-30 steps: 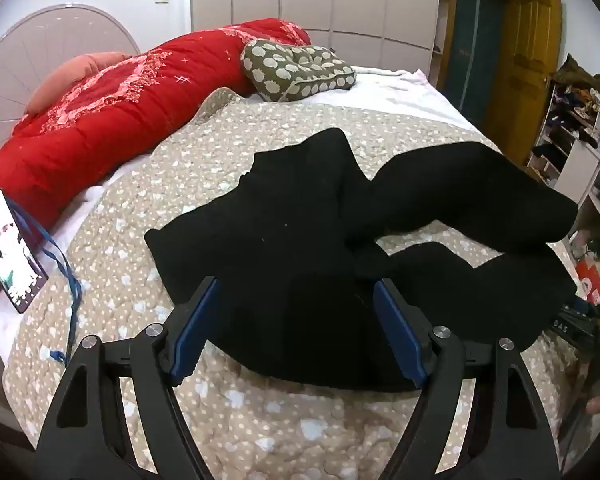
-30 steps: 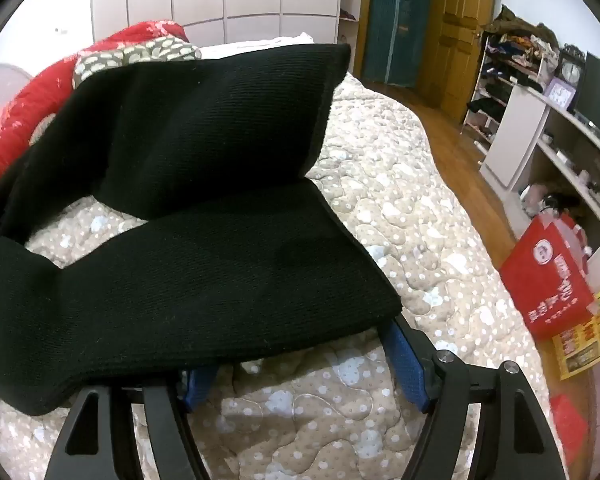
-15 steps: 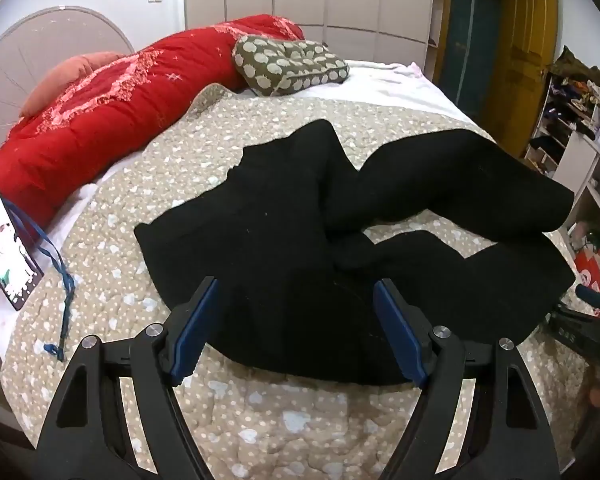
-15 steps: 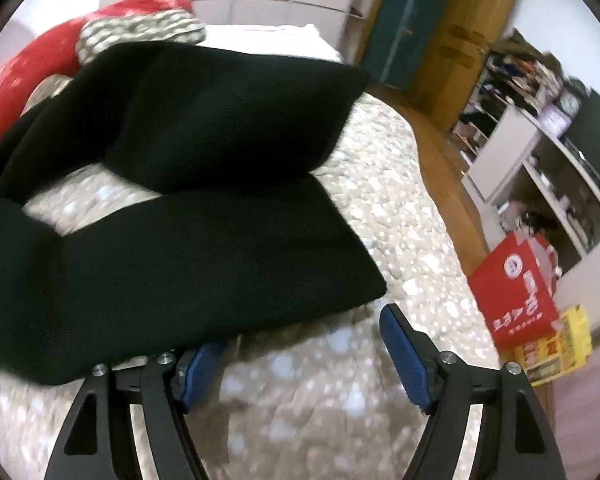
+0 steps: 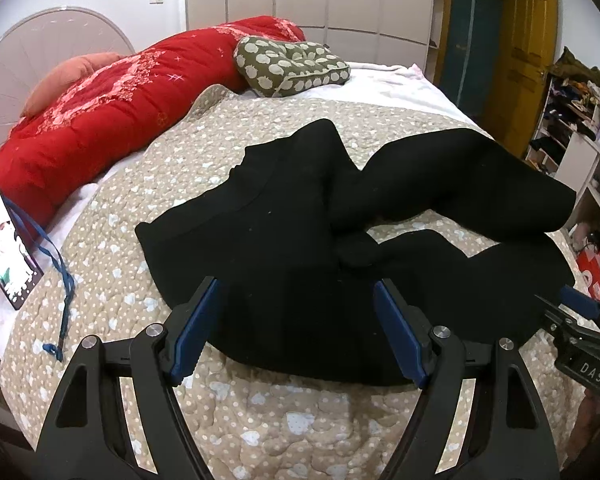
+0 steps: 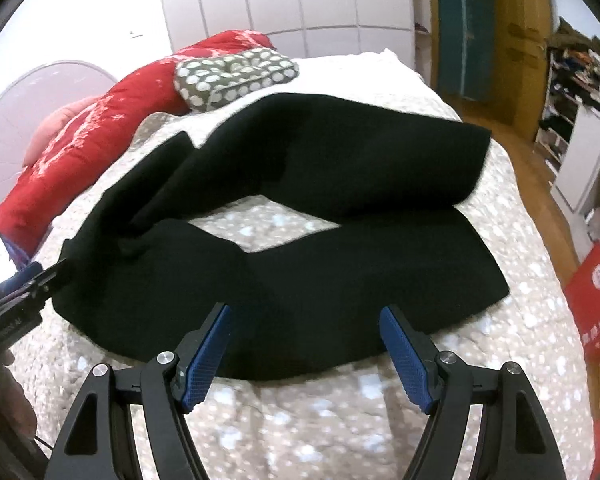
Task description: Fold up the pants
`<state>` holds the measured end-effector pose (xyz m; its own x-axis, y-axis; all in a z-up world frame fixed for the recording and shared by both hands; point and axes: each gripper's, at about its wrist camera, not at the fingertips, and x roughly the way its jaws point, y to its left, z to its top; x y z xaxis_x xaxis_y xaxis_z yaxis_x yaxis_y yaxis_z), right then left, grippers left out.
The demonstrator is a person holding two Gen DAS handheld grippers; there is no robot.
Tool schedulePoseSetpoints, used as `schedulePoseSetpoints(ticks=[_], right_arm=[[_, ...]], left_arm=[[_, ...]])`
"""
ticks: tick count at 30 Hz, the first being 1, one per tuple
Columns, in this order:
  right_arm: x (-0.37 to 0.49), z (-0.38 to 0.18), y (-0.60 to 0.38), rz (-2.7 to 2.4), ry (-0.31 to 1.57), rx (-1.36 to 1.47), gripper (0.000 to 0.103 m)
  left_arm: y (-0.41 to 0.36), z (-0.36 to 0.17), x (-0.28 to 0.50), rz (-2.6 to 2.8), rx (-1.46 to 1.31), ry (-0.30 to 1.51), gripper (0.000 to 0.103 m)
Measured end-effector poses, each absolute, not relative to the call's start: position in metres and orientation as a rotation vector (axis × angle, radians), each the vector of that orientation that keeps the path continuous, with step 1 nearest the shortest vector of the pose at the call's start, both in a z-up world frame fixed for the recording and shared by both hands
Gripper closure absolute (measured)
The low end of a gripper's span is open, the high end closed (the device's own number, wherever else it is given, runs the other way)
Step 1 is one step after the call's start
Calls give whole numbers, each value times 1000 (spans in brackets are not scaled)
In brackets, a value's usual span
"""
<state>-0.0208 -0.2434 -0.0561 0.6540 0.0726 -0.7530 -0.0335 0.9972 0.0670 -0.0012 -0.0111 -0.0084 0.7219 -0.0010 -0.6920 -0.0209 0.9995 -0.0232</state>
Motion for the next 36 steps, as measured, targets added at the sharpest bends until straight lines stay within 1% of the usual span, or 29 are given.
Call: schedulePoseSetpoints(ticks=[13,36], right_arm=[[-5,-54,-217,102,841,-17,29],[5,-65,-214,125,861,-2,29]], left_arm=[[-11,-15,2,2,-54,776,24],[-7,-25,10,16,-69,807,24]])
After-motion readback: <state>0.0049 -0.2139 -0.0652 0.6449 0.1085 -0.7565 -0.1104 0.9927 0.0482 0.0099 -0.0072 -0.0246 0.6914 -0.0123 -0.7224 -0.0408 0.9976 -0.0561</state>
